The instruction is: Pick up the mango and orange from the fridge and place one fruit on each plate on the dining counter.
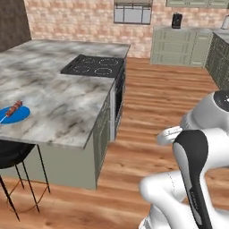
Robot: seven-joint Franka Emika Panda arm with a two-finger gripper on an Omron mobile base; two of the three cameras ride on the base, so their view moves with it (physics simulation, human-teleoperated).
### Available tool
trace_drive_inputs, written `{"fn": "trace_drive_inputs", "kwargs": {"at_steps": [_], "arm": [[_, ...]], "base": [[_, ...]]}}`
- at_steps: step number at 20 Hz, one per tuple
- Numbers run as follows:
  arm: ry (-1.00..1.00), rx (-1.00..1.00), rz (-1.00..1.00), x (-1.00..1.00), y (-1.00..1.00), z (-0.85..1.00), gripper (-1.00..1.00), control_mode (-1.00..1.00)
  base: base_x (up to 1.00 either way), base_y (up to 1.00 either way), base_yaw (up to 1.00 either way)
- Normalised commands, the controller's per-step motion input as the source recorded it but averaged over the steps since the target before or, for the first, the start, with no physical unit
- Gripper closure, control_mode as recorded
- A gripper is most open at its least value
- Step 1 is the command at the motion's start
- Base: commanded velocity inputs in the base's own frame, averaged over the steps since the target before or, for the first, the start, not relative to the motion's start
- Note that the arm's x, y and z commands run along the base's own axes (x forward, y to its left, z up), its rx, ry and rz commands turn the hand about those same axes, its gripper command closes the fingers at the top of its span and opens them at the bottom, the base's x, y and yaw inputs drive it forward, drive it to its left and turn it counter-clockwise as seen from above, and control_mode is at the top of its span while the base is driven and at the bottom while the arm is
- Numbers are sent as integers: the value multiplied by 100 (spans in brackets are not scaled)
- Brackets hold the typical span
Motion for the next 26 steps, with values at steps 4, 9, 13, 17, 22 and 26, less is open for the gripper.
{"fn": "trace_drive_inputs", "kwargs": {"at_steps": [4, 9, 13, 17, 22, 26], "arm": [[0, 0, 0, 0, 0, 0, 100, 100], [0, 0, 0, 0, 0, 0, 100, 100], [0, 0, 0, 0, 0, 0, 100, 100], [0, 0, 0, 0, 0, 0, 100, 100], [0, 0, 0, 0, 0, 0, 100, 100], [0, 0, 0, 0, 0, 0, 100, 100]], "base": [[-29, 100, -2], [-11, 100, -11], [2, 100, -27], [9, 100, -31], [12, 100, -30], [8, 95, -32]]}}
